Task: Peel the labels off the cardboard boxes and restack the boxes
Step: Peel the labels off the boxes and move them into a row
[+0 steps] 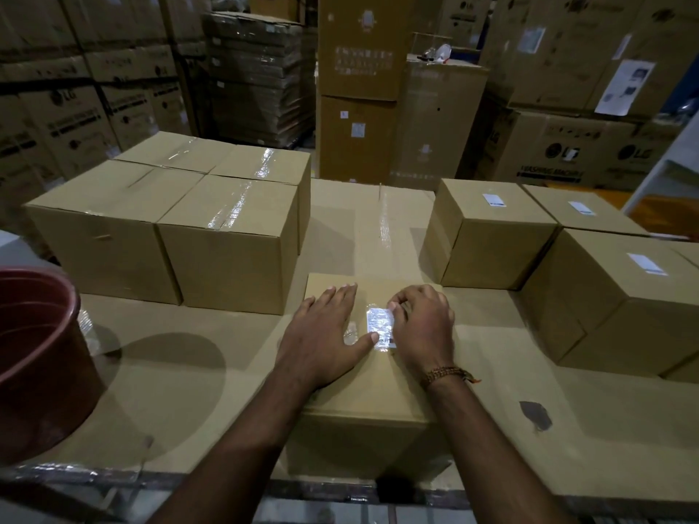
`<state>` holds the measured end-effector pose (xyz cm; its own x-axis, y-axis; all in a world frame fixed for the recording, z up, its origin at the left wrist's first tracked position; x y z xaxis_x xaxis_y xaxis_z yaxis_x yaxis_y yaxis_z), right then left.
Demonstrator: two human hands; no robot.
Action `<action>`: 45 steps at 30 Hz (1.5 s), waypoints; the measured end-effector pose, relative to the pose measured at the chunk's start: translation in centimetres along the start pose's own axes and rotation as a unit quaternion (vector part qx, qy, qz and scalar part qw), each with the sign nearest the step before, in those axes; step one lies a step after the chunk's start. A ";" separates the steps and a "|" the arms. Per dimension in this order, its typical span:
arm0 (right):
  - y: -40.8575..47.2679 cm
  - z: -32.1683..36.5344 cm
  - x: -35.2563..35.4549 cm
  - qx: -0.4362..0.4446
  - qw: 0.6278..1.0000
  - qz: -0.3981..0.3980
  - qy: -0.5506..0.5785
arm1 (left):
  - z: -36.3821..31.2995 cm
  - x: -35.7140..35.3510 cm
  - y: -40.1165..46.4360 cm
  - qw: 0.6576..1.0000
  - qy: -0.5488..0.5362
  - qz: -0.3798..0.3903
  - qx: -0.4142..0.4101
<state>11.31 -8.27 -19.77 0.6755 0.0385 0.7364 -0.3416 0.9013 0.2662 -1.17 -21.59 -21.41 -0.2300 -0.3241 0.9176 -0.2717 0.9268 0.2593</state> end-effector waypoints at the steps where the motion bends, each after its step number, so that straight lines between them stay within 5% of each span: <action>1: 0.0 0.0 0.1 -0.002 1.000 0.002 0.003 | 0.0 0.0 0.0 1.000 -0.001 -0.002 0.000; 45: -1.2 -0.1 0.9 -0.038 0.996 0.033 0.071 | -1.1 1.8 -0.7 1.000 -0.014 -0.005 0.018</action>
<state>12.40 -9.21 -19.49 0.7400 0.1546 0.6546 -0.3413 0.9250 0.1673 -0.34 -22.64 -19.62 -0.2533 -0.3397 0.9058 -0.3075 0.9160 0.2575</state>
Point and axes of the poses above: each hand's wrist, its own y-axis towards the middle knuckle, its own x-axis out of the back of the hand, z = x × y, the point moved 6 cm from there along y, towards the middle knuckle, and after that the axes turned 11 degrees about -x, right-handed, at the moved point
